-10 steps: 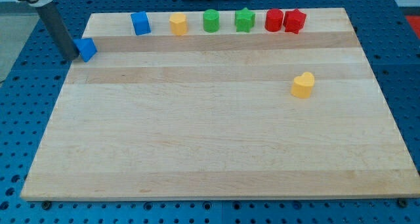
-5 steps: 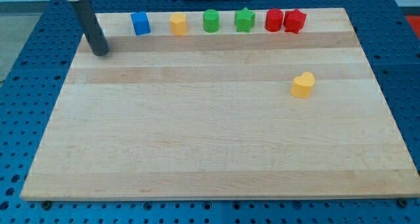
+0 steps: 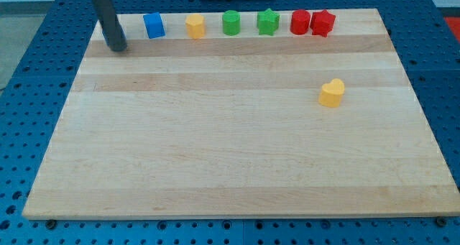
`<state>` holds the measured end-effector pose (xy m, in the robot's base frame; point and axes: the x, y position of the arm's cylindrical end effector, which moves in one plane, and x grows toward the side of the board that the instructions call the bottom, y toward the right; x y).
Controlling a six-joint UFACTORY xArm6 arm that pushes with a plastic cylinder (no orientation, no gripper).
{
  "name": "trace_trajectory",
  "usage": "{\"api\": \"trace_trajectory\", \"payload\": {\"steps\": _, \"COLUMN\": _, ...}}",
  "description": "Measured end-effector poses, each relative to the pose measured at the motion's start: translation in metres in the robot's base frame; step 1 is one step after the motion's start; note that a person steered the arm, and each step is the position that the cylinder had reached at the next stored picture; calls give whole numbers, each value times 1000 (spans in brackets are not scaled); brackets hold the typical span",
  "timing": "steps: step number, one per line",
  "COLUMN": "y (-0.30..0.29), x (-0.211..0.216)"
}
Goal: Slide the blue triangle to the top left corner of the board
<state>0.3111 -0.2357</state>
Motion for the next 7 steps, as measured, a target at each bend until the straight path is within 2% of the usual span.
{"api": "trace_trajectory", "payload": {"steps": 2, "y": -18, "x": -38}}
{"api": "trace_trajectory", "payload": {"steps": 4, "y": -69, "x": -28}}
{"api": "trace_trajectory", "payload": {"steps": 5, "y": -40, "x": -30}}
{"api": "trace_trajectory", "payload": {"steps": 6, "y": -30, "x": -51}}
{"api": "trace_trajectory", "payload": {"steps": 7, "y": -18, "x": -39}}
